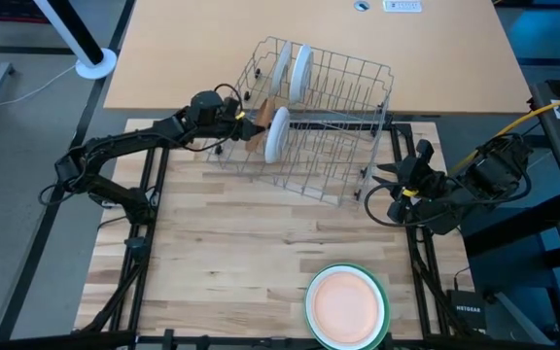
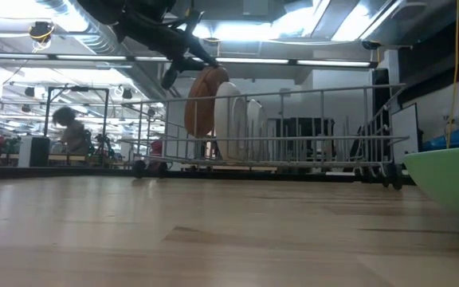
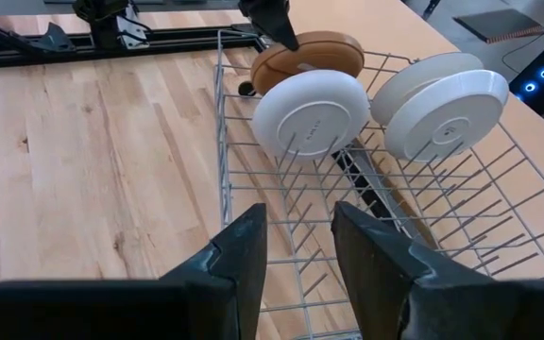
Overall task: Sort dishes
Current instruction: Put the brown plate into the gray dishwasher rack
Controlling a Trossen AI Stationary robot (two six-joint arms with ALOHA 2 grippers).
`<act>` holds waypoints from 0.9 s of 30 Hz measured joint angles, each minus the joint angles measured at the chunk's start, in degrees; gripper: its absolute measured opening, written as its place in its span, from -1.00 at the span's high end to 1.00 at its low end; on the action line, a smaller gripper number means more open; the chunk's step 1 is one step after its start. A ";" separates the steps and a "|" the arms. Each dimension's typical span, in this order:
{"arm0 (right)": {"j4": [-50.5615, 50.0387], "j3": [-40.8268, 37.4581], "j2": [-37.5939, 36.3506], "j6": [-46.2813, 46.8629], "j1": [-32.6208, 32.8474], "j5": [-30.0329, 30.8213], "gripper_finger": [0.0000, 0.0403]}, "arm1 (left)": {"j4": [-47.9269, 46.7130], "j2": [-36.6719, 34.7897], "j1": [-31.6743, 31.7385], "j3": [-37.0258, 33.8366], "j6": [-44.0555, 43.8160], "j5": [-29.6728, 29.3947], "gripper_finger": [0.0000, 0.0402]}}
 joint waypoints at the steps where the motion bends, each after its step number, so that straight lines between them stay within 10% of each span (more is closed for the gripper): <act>1: 0.00 -0.01 0.00 0.00 0.00 0.00 0.36 | 0.44 0.04 0.00 -0.02 -0.03 -0.20 0.79; 27: 0.02 -0.02 0.00 0.02 0.00 -1.63 0.36 | -7.75 0.19 7.89 -0.10 6.75 -2.47 0.66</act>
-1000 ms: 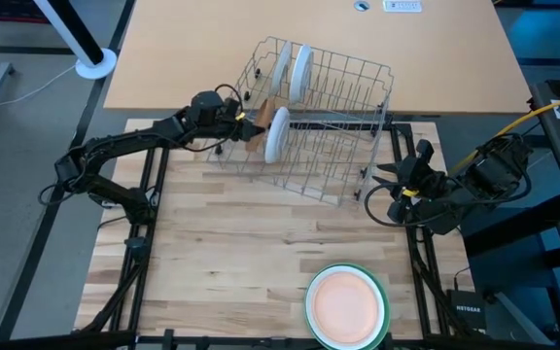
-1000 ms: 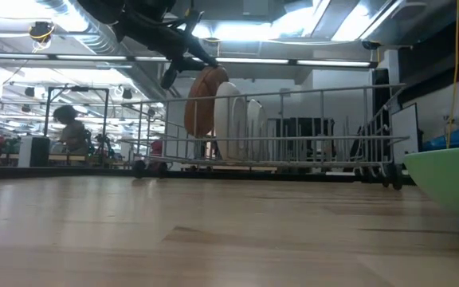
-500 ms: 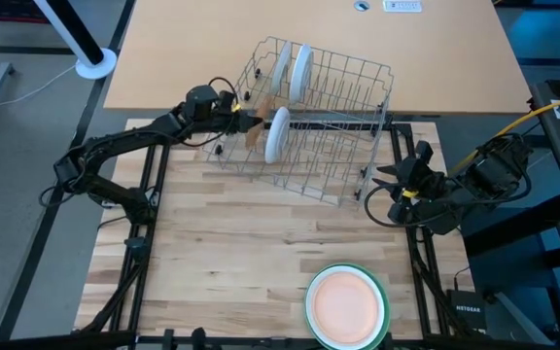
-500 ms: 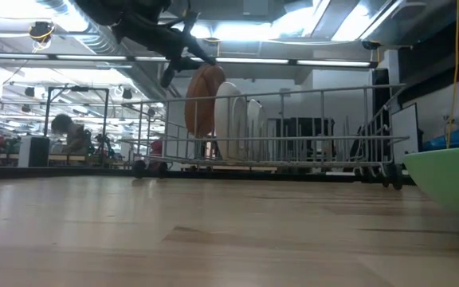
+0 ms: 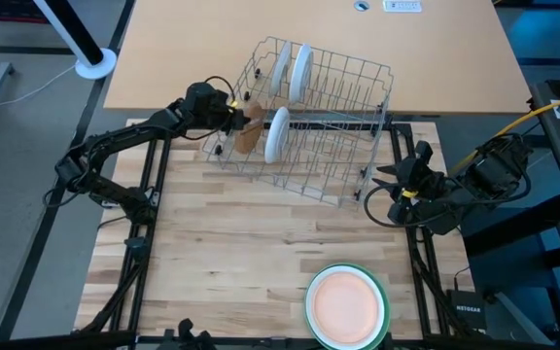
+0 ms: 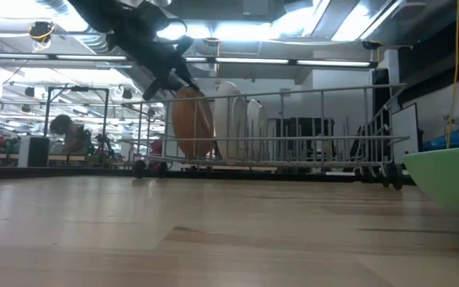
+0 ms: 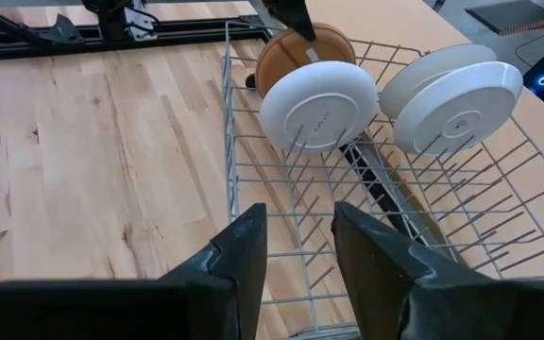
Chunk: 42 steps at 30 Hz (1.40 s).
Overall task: Sort dishes
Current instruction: Put the brown plate into the gray dishwasher rack, then put the light orange plate into the gray dishwasher rack
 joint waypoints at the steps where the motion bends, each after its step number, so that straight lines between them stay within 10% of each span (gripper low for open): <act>1: -0.02 0.00 0.00 0.00 0.00 0.18 0.36 | -0.08 0.00 -0.04 0.00 1.25 -0.22 0.65; 27: -0.02 0.00 0.00 -0.02 0.00 0.45 0.36 | 12.90 -0.07 -0.02 0.09 7.32 -4.74 0.17; 36: 0.00 0.00 0.00 -0.84 0.00 0.44 0.36 | 29.32 -0.13 -5.12 0.15 9.31 8.65 0.17; 42: -0.02 0.00 0.00 -2.03 0.00 0.45 0.36 | 34.17 -0.15 -19.43 0.17 11.31 14.72 0.17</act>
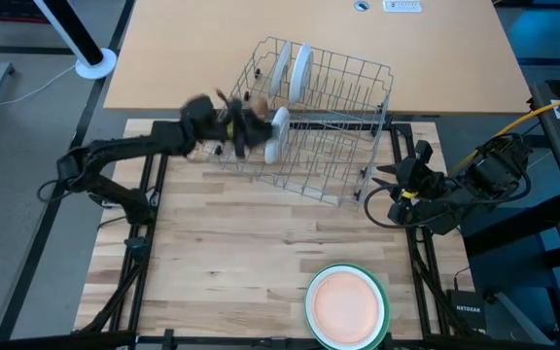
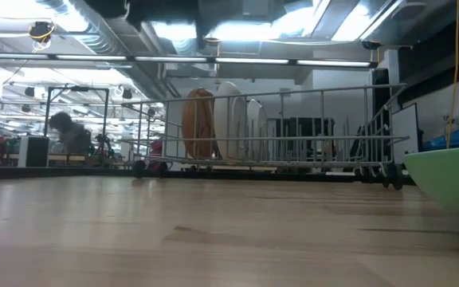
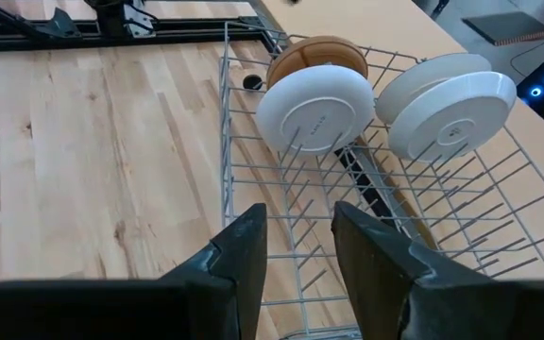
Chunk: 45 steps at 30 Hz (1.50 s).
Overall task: Sort dishes
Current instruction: Put the light orange plate into the gray dishwasher rack
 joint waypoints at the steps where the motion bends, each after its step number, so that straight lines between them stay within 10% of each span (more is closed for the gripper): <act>1: 0.00 0.00 0.00 -0.01 0.01 0.00 0.36 | -0.20 0.00 -3.22 0.00 2.08 0.14 0.17; 6: 0.02 0.00 0.00 0.00 0.00 0.00 0.36 | -1.09 0.39 -18.48 0.00 14.83 -2.37 0.17; 17: 0.33 -1.46 3.74 10.06 0.00 -4.55 0.36 | 1.70 10.82 -40.20 0.00 35.91 -27.44 0.17; 34: 4.54 -17.36 23.97 23.78 5.19 -43.61 0.36 | 9.69 40.38 -48.01 18.06 47.09 -31.54 0.17; 45: 13.31 -17.92 34.07 32.01 13.38 -48.03 0.36 | 1.61 45.63 -49.47 25.18 47.14 -31.29 0.17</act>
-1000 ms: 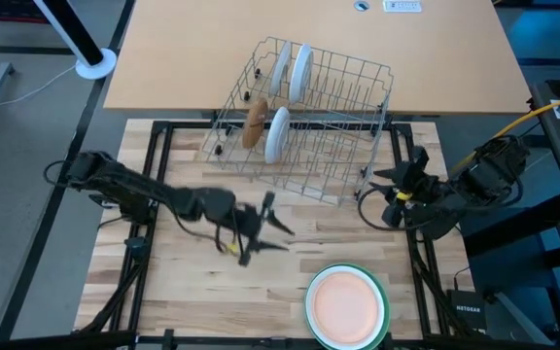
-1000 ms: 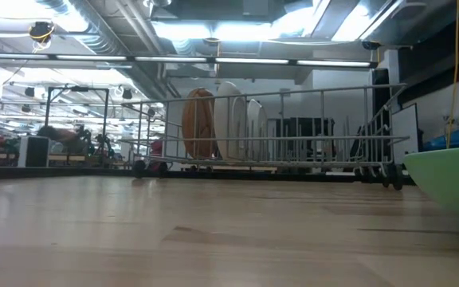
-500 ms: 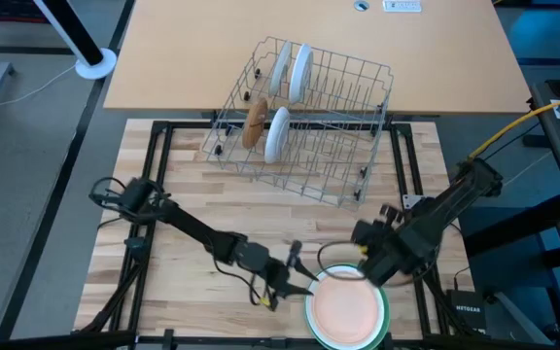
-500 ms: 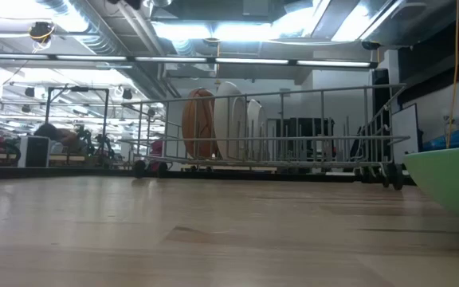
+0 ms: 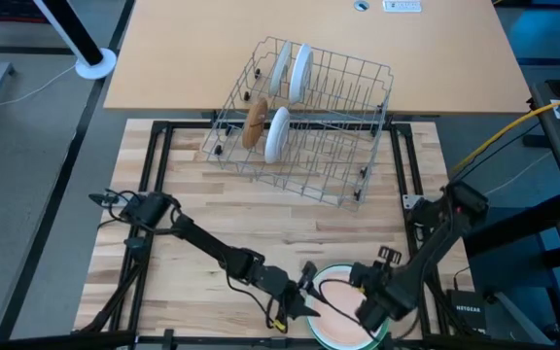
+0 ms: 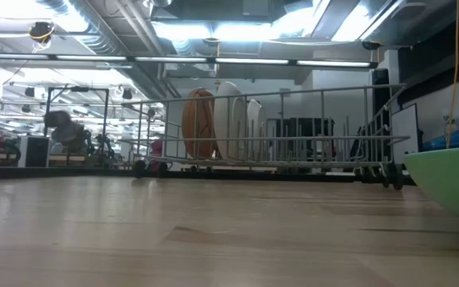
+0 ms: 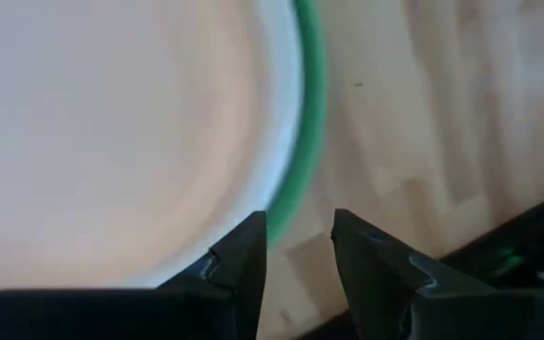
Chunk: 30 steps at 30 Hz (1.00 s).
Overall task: Sort dishes
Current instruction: Put the light orange plate into the gray dishwasher rack
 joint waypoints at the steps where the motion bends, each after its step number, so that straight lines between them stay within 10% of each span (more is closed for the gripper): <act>1: 0.99 0.00 0.69 0.64 0.63 0.01 0.36 | -0.25 0.11 -0.04 0.00 -0.01 0.08 0.17; 30: 7.94 0.04 6.65 10.96 5.79 2.59 0.36 | -5.46 0.20 -0.88 0.02 -1.53 -0.15 0.17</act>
